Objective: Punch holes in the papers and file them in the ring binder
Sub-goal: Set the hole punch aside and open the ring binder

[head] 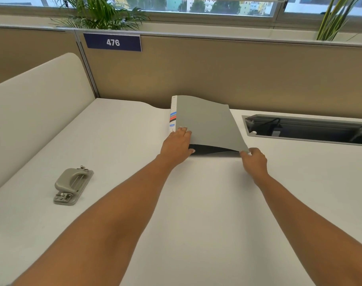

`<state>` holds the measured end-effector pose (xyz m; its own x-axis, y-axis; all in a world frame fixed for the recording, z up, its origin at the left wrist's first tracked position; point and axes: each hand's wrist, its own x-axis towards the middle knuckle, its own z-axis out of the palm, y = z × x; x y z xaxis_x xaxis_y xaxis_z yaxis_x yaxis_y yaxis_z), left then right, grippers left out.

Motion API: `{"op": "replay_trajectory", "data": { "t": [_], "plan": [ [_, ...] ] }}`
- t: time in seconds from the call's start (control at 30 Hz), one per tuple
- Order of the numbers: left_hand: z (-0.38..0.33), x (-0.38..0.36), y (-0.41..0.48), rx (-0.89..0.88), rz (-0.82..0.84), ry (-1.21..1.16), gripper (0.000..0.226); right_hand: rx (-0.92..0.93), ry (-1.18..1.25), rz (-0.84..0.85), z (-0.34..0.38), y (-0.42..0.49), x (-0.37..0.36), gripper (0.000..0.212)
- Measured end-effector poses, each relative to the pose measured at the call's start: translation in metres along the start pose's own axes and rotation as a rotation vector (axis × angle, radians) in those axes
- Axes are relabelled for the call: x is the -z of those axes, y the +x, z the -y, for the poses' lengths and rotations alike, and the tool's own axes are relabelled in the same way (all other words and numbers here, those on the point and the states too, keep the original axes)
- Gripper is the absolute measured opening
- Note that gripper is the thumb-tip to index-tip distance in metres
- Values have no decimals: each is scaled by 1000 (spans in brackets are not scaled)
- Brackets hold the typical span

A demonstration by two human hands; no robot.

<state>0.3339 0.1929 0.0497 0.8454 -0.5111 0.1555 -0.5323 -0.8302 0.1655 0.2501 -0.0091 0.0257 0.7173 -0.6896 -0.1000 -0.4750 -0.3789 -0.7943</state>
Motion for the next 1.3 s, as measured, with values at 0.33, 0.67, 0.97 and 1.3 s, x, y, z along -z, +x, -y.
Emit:
{"op": "replay_trajectory", "data": {
  "t": [0.33,0.67,0.97,1.3],
  "plan": [
    [-10,-25,15,54,70,91,47,-77,157,-18,3,20,-5,40],
    [-11,-7,-24,136,-27,-253,43,-174,383,-28,-10,8,20,27],
    [-41,-1,-109,162,-207,-620,40,-250,461,139,-38,-32,69,27],
    [-118,6,-166,175,-306,-815,38,-134,305,87,-96,-68,150,35]
  ]
}}
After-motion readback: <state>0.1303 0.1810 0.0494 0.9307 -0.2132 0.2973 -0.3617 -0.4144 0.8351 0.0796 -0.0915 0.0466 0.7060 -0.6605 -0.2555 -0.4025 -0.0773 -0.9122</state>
